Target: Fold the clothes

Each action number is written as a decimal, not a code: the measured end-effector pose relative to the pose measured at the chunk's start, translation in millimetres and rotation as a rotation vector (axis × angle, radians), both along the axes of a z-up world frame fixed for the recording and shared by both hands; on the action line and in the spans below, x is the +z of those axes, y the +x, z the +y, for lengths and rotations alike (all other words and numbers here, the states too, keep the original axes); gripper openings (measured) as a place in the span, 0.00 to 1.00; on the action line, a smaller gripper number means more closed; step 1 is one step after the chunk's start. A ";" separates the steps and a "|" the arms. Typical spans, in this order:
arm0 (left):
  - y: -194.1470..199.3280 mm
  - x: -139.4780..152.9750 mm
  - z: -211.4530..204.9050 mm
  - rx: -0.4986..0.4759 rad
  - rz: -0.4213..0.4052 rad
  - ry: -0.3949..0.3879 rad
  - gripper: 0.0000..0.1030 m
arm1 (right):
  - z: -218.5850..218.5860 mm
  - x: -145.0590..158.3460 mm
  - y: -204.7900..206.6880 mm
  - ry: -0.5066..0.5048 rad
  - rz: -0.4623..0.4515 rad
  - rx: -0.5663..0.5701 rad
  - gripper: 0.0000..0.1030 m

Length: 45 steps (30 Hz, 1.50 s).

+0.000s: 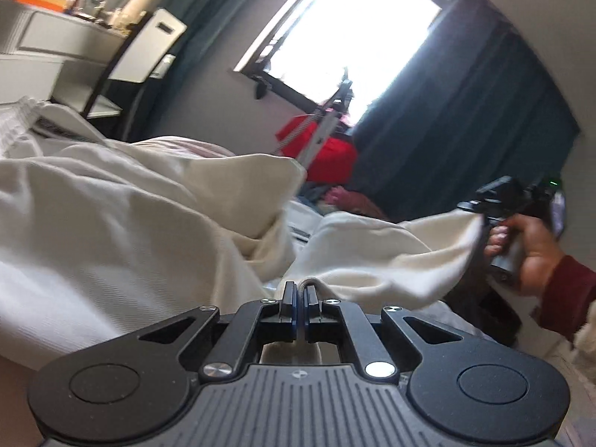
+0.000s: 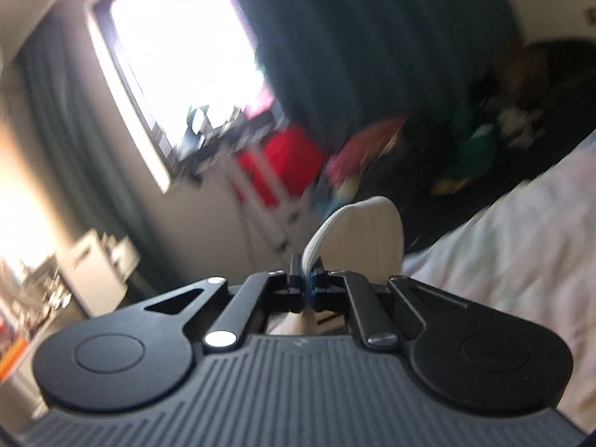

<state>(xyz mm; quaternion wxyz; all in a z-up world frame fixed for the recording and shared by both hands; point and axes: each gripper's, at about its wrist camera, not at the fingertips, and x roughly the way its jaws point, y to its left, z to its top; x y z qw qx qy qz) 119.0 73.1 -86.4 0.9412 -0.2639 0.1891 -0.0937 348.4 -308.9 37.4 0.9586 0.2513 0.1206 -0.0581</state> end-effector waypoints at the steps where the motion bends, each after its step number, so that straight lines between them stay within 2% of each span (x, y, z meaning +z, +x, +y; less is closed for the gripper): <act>1: -1.2 0.7 -4.0 -0.022 -0.011 0.009 0.03 | -14.9 5.8 -19.3 0.000 -0.024 -0.041 0.06; 3: -2.4 2.2 -13.1 -0.064 -0.027 0.031 0.03 | -41.3 10.0 -62.7 -0.020 -0.070 -0.116 0.06; 5: -3.2 2.9 -25.8 -0.104 -0.029 0.063 0.03 | -66.7 -0.8 -107.3 -0.014 -0.082 -0.187 0.06; 10: -11.8 -1.2 -61.7 -0.192 -0.026 0.178 0.03 | -133.5 -83.0 -210.5 0.283 0.026 -0.311 0.06; 14: -17.8 -7.8 -81.0 -0.222 0.008 0.240 0.04 | -152.8 -144.9 -256.4 0.458 0.160 -0.383 0.08; 17: -21.1 -10.5 -88.3 -0.208 0.024 0.276 0.04 | -156.8 -167.0 -274.3 0.589 0.147 -0.382 0.09; 19: -20.0 -11.0 -90.2 -0.200 0.039 0.296 0.04 | -160.2 -175.4 -277.7 0.623 0.144 -0.355 0.09; 21: -21.2 -11.4 -90.5 -0.193 0.051 0.318 0.05 | -163.5 -181.3 -276.9 0.614 0.160 -0.325 0.17; 22: -24.1 -11.2 -91.9 -0.191 0.053 0.331 0.05 | -165.9 -185.3 -275.3 0.613 0.176 -0.302 0.35; 23: -27.2 -10.9 -93.3 -0.189 0.056 0.344 0.05 | -167.5 -189.6 -273.3 0.613 0.177 -0.271 0.58; 24: -30.3 -10.6 -94.8 -0.187 0.059 0.357 0.05 | -168.8 -194.1 -271.1 0.615 0.173 -0.235 0.66; 26: -36.5 -10.1 -97.7 -0.183 0.065 0.383 0.06 | -169.0 -201.6 -265.6 0.591 0.188 -0.189 0.70; 30: -36.2 -9.5 -95.4 -0.179 0.072 0.376 0.06 | -171.4 -206.8 -258.2 0.538 0.214 -0.224 0.67; 31: -35.6 -9.9 -94.9 -0.179 0.075 0.374 0.06 | -172.3 -206.9 -257.1 0.529 0.205 -0.242 0.61; 33: -34.6 -10.7 -93.8 -0.184 0.081 0.369 0.08 | -176.3 -208.9 -256.1 0.527 0.203 -0.285 0.43; 34: -34.5 -11.0 -93.3 -0.188 0.085 0.366 0.08 | -179.7 -210.1 -253.8 0.534 0.212 -0.314 0.21; 35: -34.4 -10.7 -91.8 -0.192 0.092 0.356 0.12 | -183.0 -211.2 -251.5 0.541 0.220 -0.344 0.07; 37: -31.3 -9.1 -87.7 -0.208 0.121 0.321 0.22 | -187.9 -211.1 -250.3 0.556 0.190 -0.379 0.06; 39: -29.4 -7.0 -82.1 -0.216 0.152 0.290 0.47 | -189.3 -207.1 -247.9 0.508 0.189 -0.398 0.06; 41: -29.3 -4.5 -73.2 -0.222 0.193 0.248 0.59 | -189.2 -205.1 -244.4 0.461 0.197 -0.402 0.06; 42: -29.8 -3.2 -66.5 -0.225 0.218 0.214 0.72 | -189.0 -205.2 -242.7 0.442 0.203 -0.404 0.06; 43: -30.8 -1.9 -59.5 -0.215 0.240 0.182 0.77 | -188.8 -205.5 -241.3 0.426 0.204 -0.406 0.06; 45: -34.0 0.9 -41.4 -0.181 0.281 0.109 0.82 | -189.3 -206.1 -239.8 0.406 0.200 -0.418 0.06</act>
